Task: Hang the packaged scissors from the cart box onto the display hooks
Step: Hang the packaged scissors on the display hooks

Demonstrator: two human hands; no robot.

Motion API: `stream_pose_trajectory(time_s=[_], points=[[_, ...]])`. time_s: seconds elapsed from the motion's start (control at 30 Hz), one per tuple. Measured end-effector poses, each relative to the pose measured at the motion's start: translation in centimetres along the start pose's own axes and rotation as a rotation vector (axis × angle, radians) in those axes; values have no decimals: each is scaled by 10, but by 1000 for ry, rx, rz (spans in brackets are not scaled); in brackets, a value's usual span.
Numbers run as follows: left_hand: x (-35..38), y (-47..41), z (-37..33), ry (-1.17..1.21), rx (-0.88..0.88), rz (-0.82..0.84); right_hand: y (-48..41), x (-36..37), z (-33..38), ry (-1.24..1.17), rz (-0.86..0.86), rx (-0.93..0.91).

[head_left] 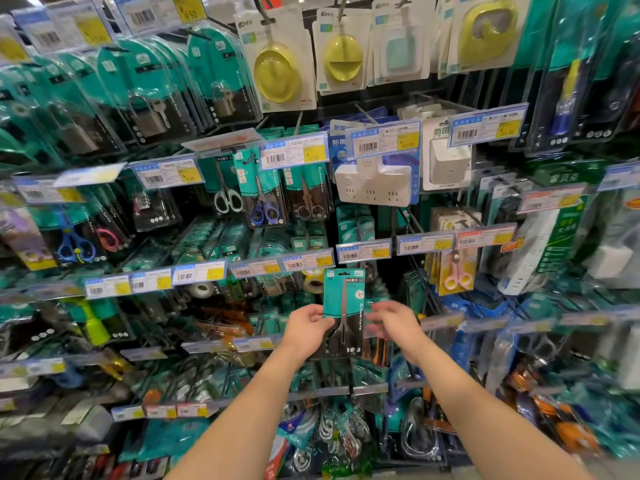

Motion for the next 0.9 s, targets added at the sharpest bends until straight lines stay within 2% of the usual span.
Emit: stream_pose_trajectory(time_s=[0.07,0.13,0.33,0.53,0.73,0.9], points=[[7,-4,-3,16,1,1,18,16,-5,83,155,-19],[15,-7,-8,29,5,13,26,22,-4,99,212,-74],[21,-11,-27,112,71,11,26,8,19,1,155,-173],[27,-14,-28,73,68,45,18,-5,19,-168,98,-129],[30,-16,-21,73,34,50,1,-18,14,-183,-12,-81],[31,-15,-16,65,19,77,5,-14,17,-118,22,-176]])
Point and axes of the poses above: each hand's wrist, its own y-axis away from the middle knuckle, its own x-axis out of the palm, z = x × y, the point moved 9 cm from there along -y, towards the middle knuckle, and after that the axes turned 5 degrees about y, right-handed, at the moved point
